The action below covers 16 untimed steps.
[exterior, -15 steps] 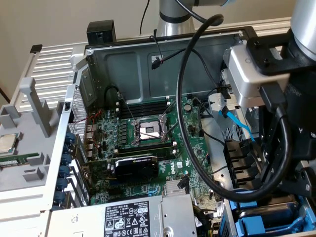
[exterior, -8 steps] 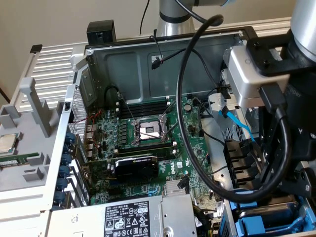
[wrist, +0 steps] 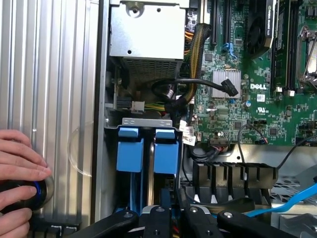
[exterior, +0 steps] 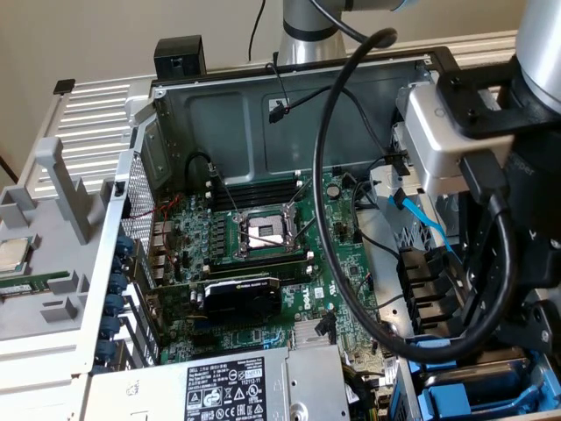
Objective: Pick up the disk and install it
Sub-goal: 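Insert the second disk wire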
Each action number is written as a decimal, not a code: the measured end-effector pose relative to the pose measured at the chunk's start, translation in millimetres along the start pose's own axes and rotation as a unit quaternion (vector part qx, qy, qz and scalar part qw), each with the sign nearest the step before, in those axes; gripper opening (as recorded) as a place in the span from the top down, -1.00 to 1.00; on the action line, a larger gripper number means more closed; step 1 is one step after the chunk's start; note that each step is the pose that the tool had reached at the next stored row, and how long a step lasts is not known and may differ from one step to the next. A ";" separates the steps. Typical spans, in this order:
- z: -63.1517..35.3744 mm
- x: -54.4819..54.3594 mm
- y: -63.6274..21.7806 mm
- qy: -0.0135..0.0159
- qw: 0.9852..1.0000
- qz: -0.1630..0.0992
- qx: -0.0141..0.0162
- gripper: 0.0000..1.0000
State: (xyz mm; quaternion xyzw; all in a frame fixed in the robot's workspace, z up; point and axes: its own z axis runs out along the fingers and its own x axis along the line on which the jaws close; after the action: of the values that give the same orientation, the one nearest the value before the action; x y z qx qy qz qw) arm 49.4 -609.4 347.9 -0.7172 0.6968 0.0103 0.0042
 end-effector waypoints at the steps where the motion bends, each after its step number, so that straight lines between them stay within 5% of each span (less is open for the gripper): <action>1: 0.3 0.0 0.0 0.000 1.000 0.000 0.000 0.67; 16: 1.8 0.6 0.0 0.000 1.000 0.000 0.000 0.67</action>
State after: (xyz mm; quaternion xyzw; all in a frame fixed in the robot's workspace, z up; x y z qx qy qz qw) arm 49.4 -610.0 346.1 -0.7171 0.6968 0.0106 0.0045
